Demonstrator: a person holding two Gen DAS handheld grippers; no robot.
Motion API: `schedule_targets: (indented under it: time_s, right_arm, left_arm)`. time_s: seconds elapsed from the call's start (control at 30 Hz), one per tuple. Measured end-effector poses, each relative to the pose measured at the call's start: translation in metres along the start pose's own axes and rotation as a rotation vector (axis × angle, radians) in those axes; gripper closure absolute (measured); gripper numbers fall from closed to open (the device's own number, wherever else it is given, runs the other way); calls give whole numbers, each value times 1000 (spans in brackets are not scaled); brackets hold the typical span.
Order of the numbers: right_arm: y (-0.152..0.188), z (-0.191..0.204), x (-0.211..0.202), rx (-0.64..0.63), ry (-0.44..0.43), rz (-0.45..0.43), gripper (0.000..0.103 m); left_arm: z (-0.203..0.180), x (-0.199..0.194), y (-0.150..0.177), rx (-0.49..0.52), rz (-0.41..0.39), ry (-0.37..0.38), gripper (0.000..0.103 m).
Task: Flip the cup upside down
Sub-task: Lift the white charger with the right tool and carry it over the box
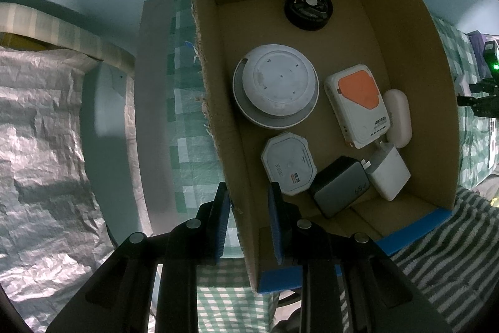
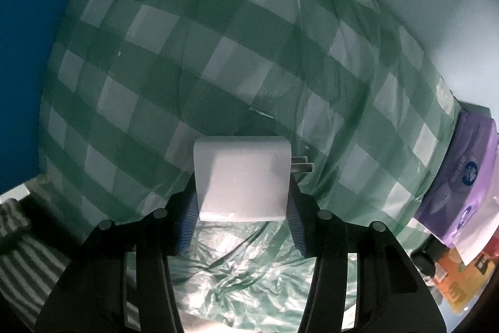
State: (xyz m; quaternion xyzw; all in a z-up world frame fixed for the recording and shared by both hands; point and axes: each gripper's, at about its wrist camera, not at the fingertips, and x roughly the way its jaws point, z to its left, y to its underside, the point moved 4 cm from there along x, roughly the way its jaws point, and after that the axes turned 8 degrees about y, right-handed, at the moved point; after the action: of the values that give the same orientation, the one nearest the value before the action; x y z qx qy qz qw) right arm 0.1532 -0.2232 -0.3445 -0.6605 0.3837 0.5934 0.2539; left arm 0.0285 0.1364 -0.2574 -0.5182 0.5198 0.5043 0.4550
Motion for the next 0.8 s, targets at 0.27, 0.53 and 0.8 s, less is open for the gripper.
schedule_targets:
  time_s: [0.27,0.53,0.8]
  right_arm:
    - [0,0,-30,23,-22,-31,53]
    - [-5,18,-82,-2,-19,-87,53]
    - [-8,49,-133,-47,-21,-147,53]
  left_arm:
    - [0,1,-1,8,1,-2,80]
    - [0,0,0,16,-2,4,80]
    - [-1,1,0,29,-4,5,80]
